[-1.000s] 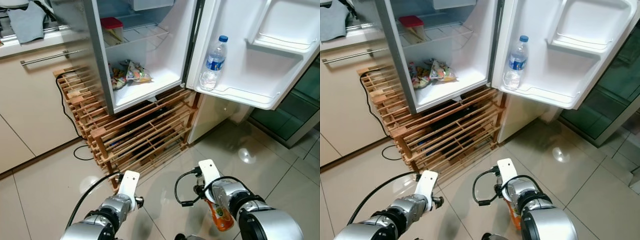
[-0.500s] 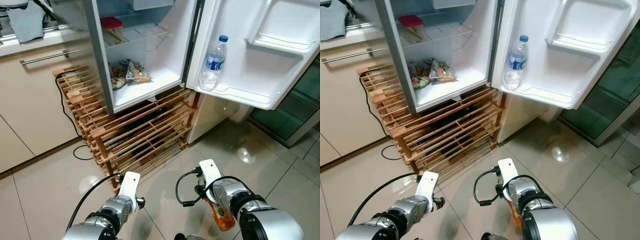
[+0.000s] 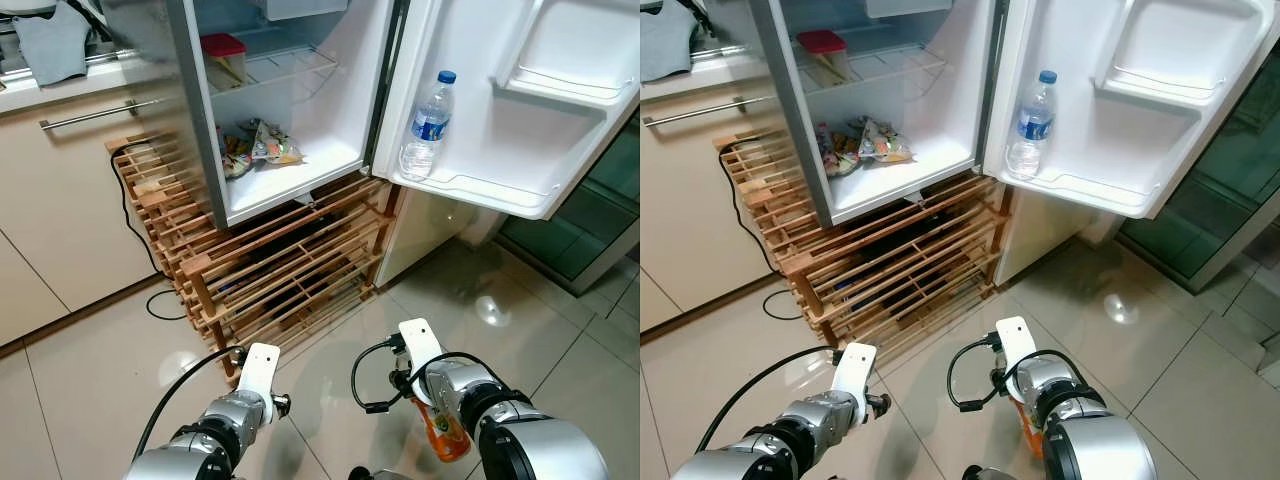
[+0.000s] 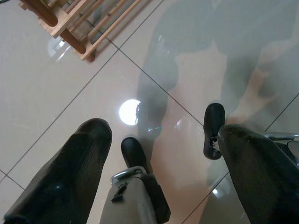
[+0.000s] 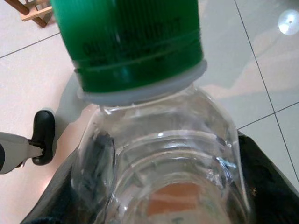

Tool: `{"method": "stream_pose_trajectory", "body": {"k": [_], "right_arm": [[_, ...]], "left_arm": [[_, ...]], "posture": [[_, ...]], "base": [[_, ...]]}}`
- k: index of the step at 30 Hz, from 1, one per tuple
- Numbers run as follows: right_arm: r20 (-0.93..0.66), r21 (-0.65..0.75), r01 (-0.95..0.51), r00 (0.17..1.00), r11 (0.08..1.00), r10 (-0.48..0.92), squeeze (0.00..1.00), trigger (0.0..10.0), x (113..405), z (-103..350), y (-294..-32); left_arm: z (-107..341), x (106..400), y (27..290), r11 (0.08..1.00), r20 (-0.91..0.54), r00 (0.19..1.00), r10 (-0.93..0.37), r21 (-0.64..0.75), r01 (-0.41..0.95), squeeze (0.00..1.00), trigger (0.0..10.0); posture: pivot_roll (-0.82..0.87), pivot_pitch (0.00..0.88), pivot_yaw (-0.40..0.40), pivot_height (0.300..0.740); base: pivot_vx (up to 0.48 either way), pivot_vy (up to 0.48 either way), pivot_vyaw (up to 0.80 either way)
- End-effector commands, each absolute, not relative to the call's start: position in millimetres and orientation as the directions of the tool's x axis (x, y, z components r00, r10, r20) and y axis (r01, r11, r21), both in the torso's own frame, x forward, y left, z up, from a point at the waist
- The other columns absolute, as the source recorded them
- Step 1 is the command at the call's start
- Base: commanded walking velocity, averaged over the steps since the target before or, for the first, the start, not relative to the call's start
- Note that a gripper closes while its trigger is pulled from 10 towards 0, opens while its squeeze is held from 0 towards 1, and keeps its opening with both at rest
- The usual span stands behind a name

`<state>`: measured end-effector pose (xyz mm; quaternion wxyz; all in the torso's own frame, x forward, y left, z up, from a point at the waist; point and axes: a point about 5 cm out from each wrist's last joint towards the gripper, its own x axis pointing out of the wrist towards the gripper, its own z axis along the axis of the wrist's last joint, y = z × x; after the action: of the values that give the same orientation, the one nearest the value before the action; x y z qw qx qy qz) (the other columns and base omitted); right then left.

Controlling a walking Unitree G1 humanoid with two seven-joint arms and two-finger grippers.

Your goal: Restocking fridge

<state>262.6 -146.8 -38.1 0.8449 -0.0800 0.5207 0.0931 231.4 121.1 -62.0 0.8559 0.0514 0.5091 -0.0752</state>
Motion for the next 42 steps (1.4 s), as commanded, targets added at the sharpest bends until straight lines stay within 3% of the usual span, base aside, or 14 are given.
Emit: {"method": "stream_pose_trajectory", "body": {"k": [1,28,31,35,37,40,41,42], "right_arm": [[-0.884,-0.050,-0.240,0.462,0.969,0.069,0.00,0.0,269,-33,-149],[-0.882,-0.054,-0.231,0.467,0.971,0.062,0.00,0.0,268,-34,-151],[-0.847,-0.066,-0.269,0.524,0.961,0.088,0.00,0.0,278,-27,-147],[-0.714,-0.078,-0.256,0.689,0.964,0.125,0.00,0.0,305,-3,-140],[-0.688,-0.067,-0.238,0.714,0.969,0.128,0.00,0.0,310,2,-140],[-0.536,-0.097,-0.200,0.836,0.975,0.118,0.00,0.0,332,29,-139],[-0.477,-0.119,-0.199,0.871,0.973,0.119,0.00,0.0,339,40,-139],[-0.477,-0.119,-0.199,0.871,0.973,0.119,0.00,0.0,339,40,-139]], "left_arm": [[-59,235,119,0.981,-0.875,0.478,-0.081,0.014,0.191,0.00,10.0],[-60,234,120,0.984,-0.868,0.487,-0.095,-0.008,0.177,0.00,10.0],[-54,244,118,0.975,-0.838,0.536,-0.104,0.019,0.220,0.00,10.0],[-37,267,114,0.973,-0.761,0.635,-0.132,0.022,0.229,0.00,10.0],[-31,274,113,0.972,-0.734,0.664,-0.142,0.023,0.233,0.00,10.0],[23,324,107,0.975,-0.500,0.842,-0.201,-0.019,0.221,0.00,10.0],[42,336,107,0.974,-0.412,0.886,-0.214,-0.024,0.224,0.00,10.0],[42,336,107,0.974,-0.412,0.886,-0.214,-0.024,0.224,0.00,10.0]], "posture": [[-0.01,0.000,-0.074,0.740],[-0.01,0.000,-0.082,0.740],[0.00,0.000,-0.086,0.740],[-0.01,0.000,-0.079,0.740],[-0.01,0.000,-0.079,0.740],[-0.02,0.000,-0.066,0.740],[-0.02,0.000,-0.064,0.740],[-0.02,0.000,-0.064,0.740]], "base": [[0.000,0.000,0.00],[0.000,0.000,0.00],[0.000,0.000,0.00],[0.000,0.000,0.00],[0.000,0.000,0.00],[0.000,0.000,0.00],[0.000,0.000,0.00],[0.000,0.000,0.00]]}}
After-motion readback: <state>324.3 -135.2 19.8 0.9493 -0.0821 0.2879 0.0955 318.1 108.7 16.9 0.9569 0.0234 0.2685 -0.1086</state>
